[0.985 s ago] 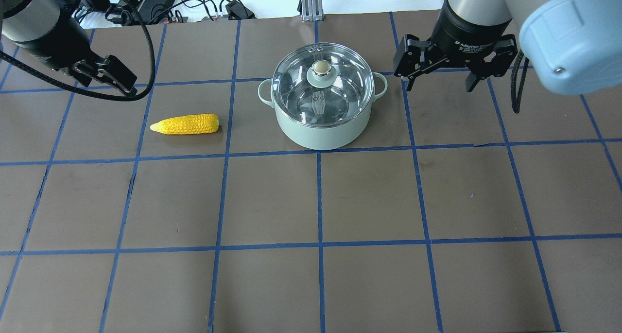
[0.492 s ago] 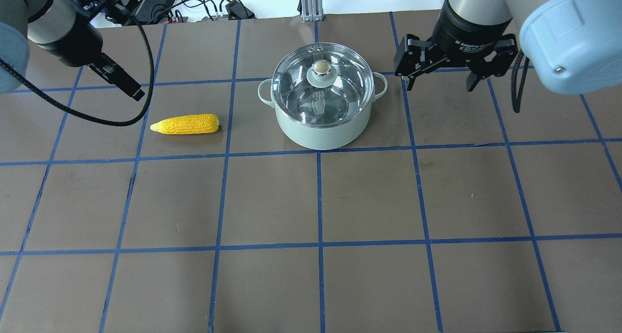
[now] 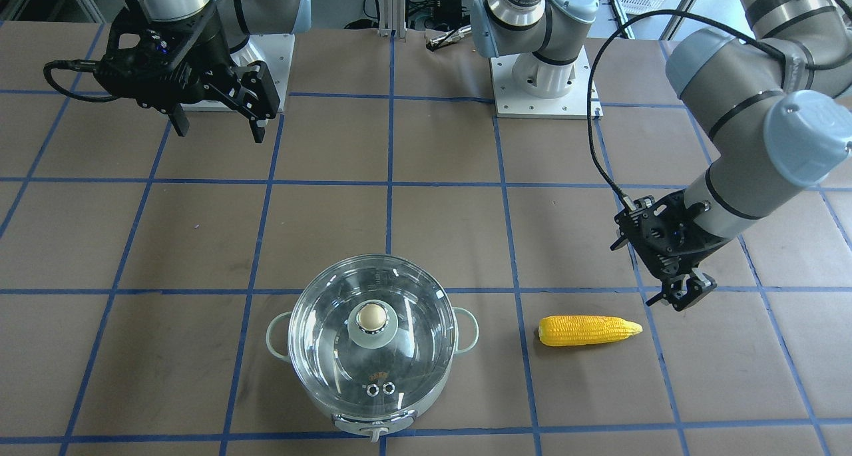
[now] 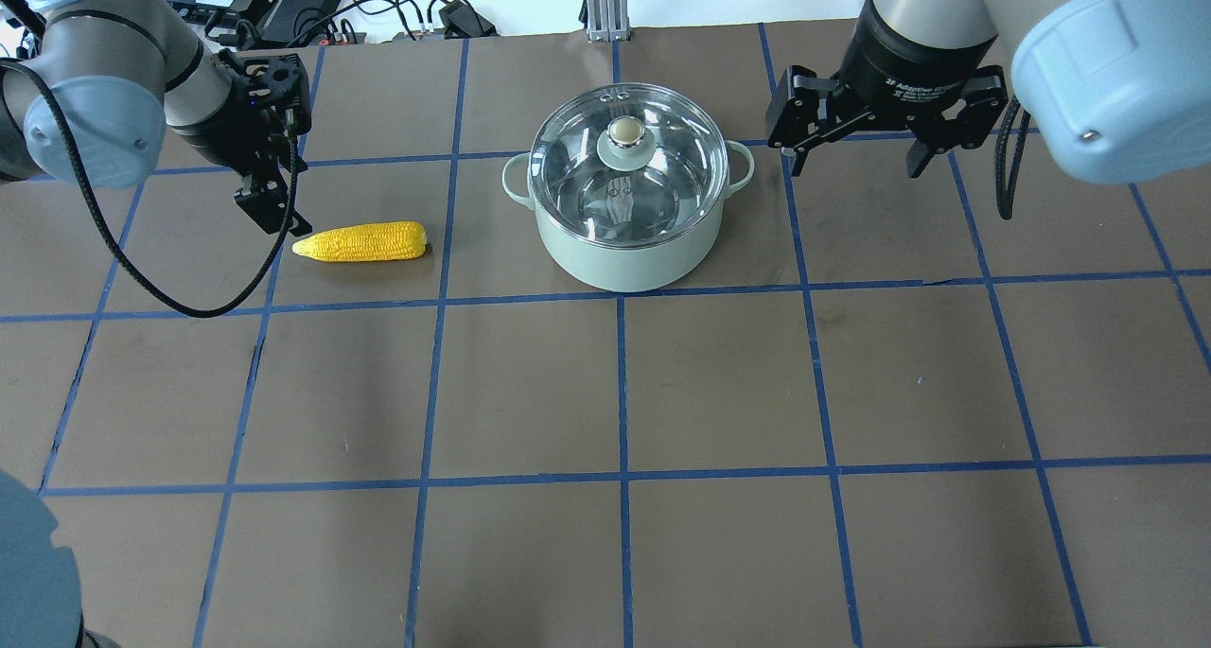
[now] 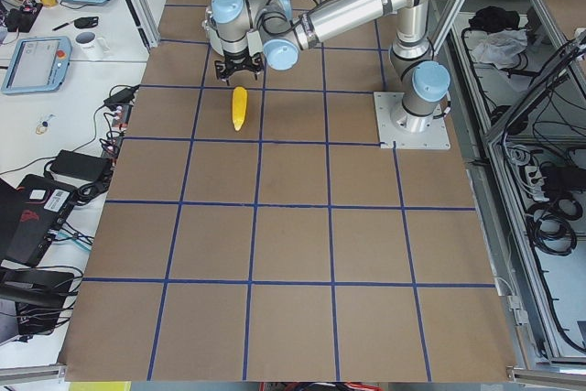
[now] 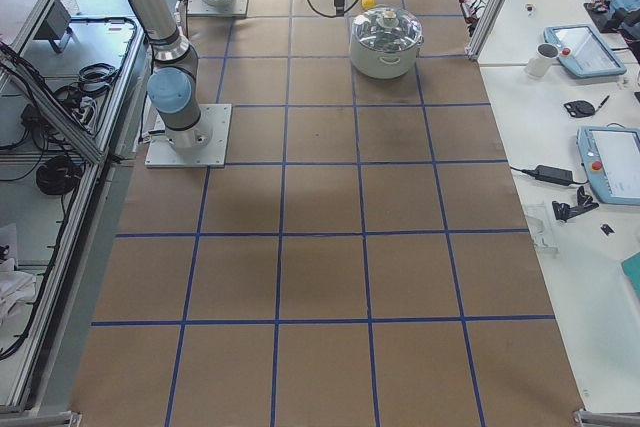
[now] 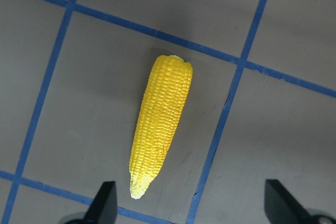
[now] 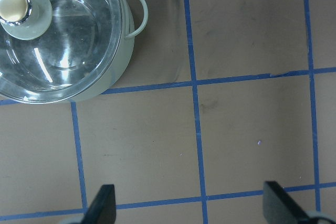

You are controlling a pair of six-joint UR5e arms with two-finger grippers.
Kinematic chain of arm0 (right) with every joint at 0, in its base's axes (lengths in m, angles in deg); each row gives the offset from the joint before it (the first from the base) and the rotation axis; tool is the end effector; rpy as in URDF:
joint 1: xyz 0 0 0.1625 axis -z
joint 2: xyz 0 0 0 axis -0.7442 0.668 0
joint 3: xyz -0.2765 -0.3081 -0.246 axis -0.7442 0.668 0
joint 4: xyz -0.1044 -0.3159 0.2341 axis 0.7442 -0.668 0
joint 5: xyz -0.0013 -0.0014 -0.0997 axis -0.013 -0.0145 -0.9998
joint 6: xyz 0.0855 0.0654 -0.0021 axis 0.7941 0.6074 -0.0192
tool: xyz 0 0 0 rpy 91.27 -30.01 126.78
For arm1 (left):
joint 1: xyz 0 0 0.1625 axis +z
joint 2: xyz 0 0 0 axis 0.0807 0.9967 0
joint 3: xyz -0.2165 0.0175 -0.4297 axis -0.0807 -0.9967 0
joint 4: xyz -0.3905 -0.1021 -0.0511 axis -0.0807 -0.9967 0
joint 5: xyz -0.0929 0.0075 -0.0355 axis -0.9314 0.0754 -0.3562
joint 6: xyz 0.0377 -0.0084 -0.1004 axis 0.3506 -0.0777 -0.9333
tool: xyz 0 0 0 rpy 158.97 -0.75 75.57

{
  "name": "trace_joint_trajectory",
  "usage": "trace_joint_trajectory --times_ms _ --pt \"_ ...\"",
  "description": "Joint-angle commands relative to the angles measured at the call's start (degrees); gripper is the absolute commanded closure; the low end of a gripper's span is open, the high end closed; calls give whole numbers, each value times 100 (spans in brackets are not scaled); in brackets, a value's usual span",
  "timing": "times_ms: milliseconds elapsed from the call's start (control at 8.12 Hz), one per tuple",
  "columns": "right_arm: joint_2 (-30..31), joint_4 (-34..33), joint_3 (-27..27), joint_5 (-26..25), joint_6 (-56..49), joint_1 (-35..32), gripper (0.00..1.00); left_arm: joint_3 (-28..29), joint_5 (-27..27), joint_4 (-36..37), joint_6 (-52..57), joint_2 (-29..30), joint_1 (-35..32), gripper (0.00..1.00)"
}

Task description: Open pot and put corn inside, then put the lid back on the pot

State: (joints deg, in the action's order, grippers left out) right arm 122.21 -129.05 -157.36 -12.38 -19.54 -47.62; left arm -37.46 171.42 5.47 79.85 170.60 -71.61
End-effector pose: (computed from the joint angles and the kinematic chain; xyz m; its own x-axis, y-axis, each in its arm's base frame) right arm 0.1773 -0.4650 0.5613 -0.9960 0.0886 0.0130 0.0870 0.9920 -0.0915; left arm 0.0030 -0.6179 0.3778 -0.2500 0.9677 0.0314 0.9626 0.2519 -0.1000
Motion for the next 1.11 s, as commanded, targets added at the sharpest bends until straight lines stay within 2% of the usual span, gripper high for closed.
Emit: trace_joint_trajectory --times_ms 0,492,738,862,985 --pt "0 9 0 3 4 0 0 -8 -30 780 1019 673 -4 0" --pt "-44 -43 -9 12 4 0 0 -7 -408 880 1365 1132 4 0" --pt "-638 -358 419 169 65 -18 0 -7 -408 916 1374 1264 4 0" --pt "-1155 -621 831 179 92 -52 0 1 -408 916 1374 1334 4 0" --pt "-1569 -1059 1009 205 170 -192 0 -7 -390 916 1365 1378 4 0"
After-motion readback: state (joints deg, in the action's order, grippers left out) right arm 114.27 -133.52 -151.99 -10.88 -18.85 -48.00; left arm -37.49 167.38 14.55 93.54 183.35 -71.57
